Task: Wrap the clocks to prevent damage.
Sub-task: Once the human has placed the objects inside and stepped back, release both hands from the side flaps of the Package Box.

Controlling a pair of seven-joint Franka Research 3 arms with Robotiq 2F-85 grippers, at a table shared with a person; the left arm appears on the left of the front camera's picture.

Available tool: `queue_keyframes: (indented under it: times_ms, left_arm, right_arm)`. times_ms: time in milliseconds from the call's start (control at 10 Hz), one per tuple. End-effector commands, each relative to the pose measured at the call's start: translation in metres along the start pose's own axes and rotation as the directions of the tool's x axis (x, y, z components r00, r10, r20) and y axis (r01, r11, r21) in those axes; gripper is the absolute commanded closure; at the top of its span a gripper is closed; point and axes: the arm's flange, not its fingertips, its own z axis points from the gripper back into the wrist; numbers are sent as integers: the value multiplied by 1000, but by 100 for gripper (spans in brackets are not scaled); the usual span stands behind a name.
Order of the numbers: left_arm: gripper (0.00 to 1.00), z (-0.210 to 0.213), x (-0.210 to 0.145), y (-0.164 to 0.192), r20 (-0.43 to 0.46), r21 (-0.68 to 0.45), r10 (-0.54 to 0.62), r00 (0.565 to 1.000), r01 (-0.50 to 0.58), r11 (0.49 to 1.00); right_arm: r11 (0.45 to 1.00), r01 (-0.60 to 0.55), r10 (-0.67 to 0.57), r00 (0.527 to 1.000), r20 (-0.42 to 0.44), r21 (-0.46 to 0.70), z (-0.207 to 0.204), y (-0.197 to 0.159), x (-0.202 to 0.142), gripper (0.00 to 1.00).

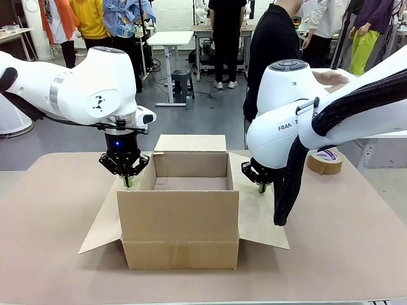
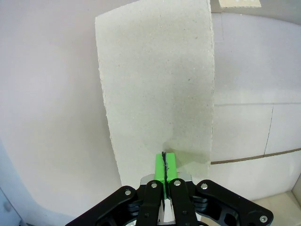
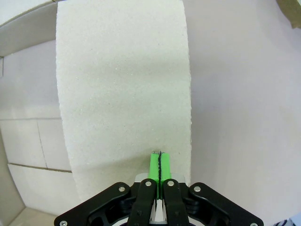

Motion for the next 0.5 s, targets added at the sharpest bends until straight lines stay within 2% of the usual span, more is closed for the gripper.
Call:
queue_keyframes:
  times_ms: [0, 400]
  left_arm:
    - [100, -1, 0, -1, 8, 19, 10, 1000, -10, 1000]
    - [100, -1, 0, -1, 8, 19, 10, 1000, -10, 1000]
  right_arm:
    - [1000, -1, 1, 1000, -1, -2, -1, 0, -1, 99]
    - [1000, -1, 1, 1000, -1, -2, -1, 0, -1, 99]
